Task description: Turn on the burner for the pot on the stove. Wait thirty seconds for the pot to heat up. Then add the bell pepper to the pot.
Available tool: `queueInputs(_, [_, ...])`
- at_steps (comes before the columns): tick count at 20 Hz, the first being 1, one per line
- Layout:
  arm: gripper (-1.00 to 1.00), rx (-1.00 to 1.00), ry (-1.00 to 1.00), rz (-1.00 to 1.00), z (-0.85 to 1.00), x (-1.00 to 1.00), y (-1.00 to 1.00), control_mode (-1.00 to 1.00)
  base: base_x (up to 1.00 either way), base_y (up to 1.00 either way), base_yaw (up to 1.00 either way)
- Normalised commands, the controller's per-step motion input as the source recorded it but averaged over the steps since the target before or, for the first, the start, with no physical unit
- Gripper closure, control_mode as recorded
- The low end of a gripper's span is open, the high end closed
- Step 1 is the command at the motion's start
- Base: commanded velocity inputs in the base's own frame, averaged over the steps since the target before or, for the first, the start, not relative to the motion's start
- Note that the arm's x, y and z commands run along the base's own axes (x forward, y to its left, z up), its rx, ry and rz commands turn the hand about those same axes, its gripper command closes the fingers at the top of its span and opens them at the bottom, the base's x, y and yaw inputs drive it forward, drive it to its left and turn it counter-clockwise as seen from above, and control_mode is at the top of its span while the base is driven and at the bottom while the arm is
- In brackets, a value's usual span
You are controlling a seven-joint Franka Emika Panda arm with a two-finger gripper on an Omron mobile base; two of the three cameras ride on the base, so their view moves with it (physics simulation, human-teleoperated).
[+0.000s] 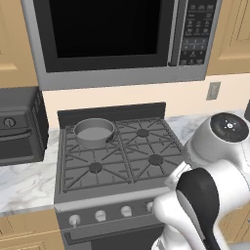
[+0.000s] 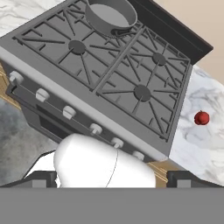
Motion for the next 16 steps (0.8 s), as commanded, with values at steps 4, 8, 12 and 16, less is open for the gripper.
queueInputs(4, [-1.0,0.0,0.0,0.0,0.0,0.0,0.0,-1.0,0.0,0.0,0.0])
queueInputs(8, [-1.0,0.0,0.0,0.0,0.0,0.0,0.0,-1.0,0.0,0.0,0.0])
queueInputs(12, [-1.0,0.0,0.0,0.0,0.0,0.0,0.0,-1.0,0.0,0.0,0.0])
queueInputs(16, [-1.0,0.0,0.0,0.0,0.0,0.0,0.0,-1.0,0.0,0.0,0.0])
